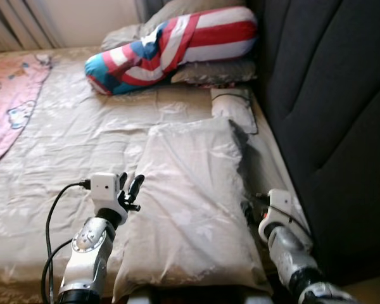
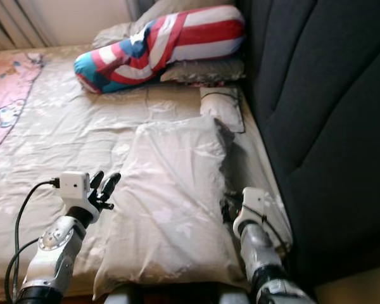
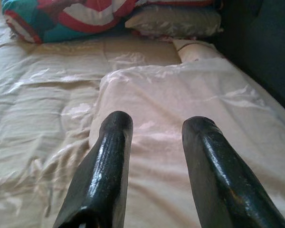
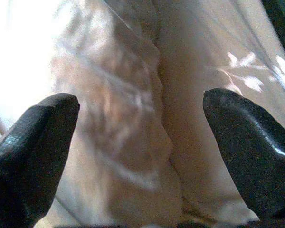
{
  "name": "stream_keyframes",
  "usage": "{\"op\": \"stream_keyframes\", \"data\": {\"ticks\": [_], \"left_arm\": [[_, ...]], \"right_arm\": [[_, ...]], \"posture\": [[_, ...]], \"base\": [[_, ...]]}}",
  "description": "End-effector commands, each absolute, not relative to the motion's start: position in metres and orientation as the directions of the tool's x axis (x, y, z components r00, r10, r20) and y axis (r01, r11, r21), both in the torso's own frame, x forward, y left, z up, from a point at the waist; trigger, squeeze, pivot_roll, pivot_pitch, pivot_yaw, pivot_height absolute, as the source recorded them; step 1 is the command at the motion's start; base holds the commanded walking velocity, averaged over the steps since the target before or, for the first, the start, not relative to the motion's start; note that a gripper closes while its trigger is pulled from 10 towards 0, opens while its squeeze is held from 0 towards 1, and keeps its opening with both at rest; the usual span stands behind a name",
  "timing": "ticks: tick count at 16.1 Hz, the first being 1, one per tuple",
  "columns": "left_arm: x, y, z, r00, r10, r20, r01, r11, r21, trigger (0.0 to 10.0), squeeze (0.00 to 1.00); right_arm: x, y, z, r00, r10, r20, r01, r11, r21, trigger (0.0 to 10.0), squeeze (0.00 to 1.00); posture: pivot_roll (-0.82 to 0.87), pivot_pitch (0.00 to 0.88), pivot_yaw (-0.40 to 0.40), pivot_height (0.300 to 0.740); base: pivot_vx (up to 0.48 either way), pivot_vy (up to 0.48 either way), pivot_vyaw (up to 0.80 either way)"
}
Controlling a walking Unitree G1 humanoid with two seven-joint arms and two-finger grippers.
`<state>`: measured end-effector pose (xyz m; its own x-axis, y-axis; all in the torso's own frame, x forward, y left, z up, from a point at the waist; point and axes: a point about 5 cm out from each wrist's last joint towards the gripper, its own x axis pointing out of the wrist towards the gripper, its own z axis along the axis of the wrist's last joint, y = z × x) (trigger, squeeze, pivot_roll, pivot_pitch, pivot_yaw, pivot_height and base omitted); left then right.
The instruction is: Clean up the room
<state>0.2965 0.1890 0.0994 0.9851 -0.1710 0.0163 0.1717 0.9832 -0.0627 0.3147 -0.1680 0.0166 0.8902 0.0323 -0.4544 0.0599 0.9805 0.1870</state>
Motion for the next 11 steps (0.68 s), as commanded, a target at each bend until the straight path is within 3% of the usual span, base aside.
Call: {"op": "stream_keyframes", "data": {"ticks": [1,3,5,6,11], "left_arm": [[0.294,0.193,0.101,0.985,-0.172,0.009,0.172,0.984,-0.053,10.0,0.00],[0.293,0.192,0.099,0.984,-0.181,-0.001,0.180,0.982,-0.052,10.0,0.00],[0.292,0.192,0.099,0.983,-0.182,-0.004,0.182,0.982,-0.053,10.0,0.00],[0.291,0.193,0.100,0.983,-0.183,-0.004,0.183,0.982,-0.053,10.0,0.00],[0.290,0.196,0.101,0.983,-0.182,-0.015,0.181,0.982,-0.049,10.0,0.00]], "right_arm": [[0.314,-0.169,0.015,0.885,0.044,-0.463,0.067,0.973,0.221,10.0,1.00],[0.315,-0.168,0.015,0.875,0.101,-0.473,0.036,0.961,0.273,10.0,1.00],[0.309,-0.167,0.008,0.841,0.142,-0.523,-0.019,0.972,0.232,10.0,1.00],[0.305,-0.167,0.004,0.828,0.146,-0.541,-0.034,0.977,0.212,10.0,0.00],[0.302,-0.157,-0.001,0.798,0.206,-0.566,-0.066,0.964,0.258,10.0,0.00]], "posture": [[0.00,0.182,0.060,0.655],[-0.01,0.191,0.066,0.655],[0.00,0.198,0.068,0.655],[0.00,0.210,0.071,0.655],[0.01,0.235,0.089,0.655]], "base": [[0.000,0.000,0.00],[0.000,0.000,0.00],[0.000,0.000,0.00],[0.000,0.000,0.00],[0.000,0.000,0.00]]}}
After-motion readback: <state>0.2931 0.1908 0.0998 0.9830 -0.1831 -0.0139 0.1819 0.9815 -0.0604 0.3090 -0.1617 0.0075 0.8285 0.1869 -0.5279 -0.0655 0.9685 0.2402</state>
